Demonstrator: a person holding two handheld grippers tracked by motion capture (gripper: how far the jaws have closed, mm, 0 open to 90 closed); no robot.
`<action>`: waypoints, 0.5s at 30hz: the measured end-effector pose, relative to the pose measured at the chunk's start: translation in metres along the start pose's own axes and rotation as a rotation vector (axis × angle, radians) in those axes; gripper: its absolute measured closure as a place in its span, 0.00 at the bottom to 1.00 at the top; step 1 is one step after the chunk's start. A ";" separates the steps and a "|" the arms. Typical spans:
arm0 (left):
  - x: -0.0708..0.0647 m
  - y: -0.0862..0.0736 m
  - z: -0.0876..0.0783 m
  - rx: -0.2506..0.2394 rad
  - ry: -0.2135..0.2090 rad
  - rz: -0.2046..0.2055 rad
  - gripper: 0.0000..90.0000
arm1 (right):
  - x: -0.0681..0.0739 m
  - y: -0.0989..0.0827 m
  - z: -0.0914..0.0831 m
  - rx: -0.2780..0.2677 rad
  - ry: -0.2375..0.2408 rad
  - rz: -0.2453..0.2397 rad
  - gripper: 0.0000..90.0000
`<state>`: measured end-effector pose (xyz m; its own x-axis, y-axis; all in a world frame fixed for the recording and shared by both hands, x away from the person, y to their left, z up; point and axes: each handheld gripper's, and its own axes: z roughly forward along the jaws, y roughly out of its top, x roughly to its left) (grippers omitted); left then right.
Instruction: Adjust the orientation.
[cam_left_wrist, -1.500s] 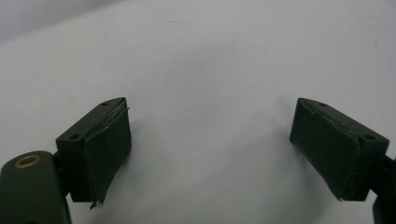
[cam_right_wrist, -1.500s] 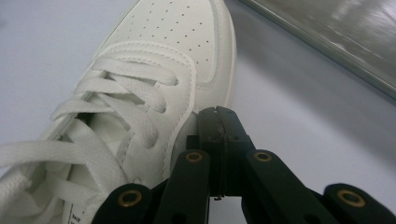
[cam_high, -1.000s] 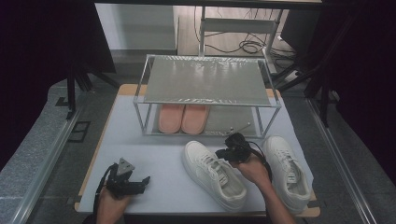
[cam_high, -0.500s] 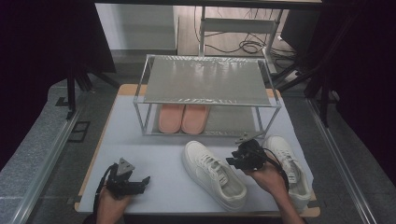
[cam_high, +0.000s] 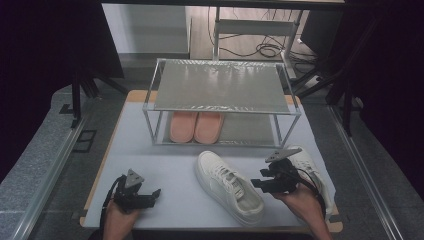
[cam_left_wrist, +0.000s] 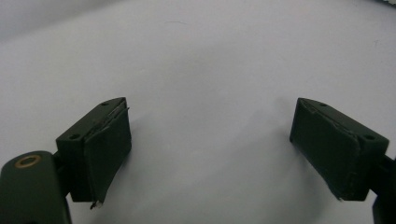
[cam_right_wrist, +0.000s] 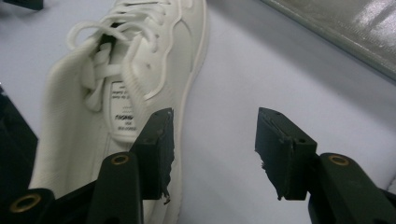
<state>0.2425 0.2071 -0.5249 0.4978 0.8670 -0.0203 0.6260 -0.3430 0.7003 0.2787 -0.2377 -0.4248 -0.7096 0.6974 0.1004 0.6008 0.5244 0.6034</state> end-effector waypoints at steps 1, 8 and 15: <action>0.000 0.000 0.000 0.000 0.000 0.000 0.14 | 0.001 -0.001 -0.002 0.002 0.006 -0.001 0.52; 0.000 0.000 0.000 0.003 0.000 0.004 0.14 | 0.010 -0.007 -0.007 0.018 0.044 -0.011 0.52; 0.000 0.000 0.000 0.003 -0.001 0.004 0.14 | 0.017 -0.005 -0.001 0.094 0.080 -0.032 0.53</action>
<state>0.2425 0.2074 -0.5248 0.5009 0.8653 -0.0177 0.6258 -0.3480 0.6980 0.2631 -0.2294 -0.4251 -0.7537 0.6403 0.1478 0.6067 0.5917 0.5309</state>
